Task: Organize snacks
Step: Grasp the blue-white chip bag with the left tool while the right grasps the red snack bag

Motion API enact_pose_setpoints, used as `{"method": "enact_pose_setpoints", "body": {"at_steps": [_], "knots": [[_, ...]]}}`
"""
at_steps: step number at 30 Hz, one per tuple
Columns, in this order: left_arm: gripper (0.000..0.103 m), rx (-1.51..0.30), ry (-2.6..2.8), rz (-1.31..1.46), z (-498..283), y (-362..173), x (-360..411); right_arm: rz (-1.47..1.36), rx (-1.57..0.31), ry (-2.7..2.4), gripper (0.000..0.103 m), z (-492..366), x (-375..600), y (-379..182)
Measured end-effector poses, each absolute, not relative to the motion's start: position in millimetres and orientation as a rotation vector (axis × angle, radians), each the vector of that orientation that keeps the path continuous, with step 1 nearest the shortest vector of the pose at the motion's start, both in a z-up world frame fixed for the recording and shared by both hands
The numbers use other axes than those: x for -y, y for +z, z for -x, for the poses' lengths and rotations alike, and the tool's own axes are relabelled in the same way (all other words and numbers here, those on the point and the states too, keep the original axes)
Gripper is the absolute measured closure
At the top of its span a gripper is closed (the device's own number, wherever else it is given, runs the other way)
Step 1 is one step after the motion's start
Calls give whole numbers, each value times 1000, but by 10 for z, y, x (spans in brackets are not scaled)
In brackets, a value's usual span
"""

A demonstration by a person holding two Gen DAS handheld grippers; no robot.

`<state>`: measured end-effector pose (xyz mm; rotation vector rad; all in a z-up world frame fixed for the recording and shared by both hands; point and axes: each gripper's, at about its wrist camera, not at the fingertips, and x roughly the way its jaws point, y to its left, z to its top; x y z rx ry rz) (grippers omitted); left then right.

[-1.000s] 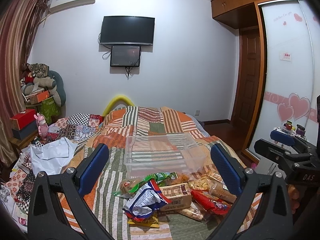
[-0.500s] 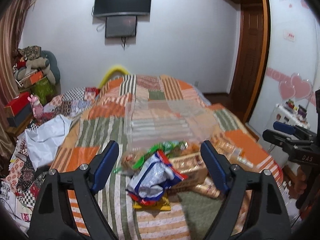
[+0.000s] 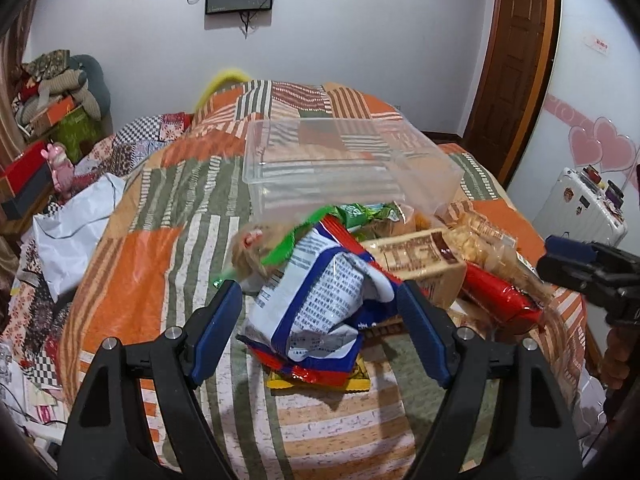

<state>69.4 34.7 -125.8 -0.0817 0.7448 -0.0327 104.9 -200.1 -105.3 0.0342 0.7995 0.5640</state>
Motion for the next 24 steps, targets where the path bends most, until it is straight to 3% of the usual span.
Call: {"method": "enact_pose_setpoints", "body": {"at_steps": [19, 24], "knots": [[23, -848, 7, 164, -995, -1667, -583, -75, -1015, 589, 27, -1232, 1930, -1507], [37, -856, 22, 197, -1011, -1730, -678, -89, -1041, 600, 28, -1276, 1952, -1558]]}}
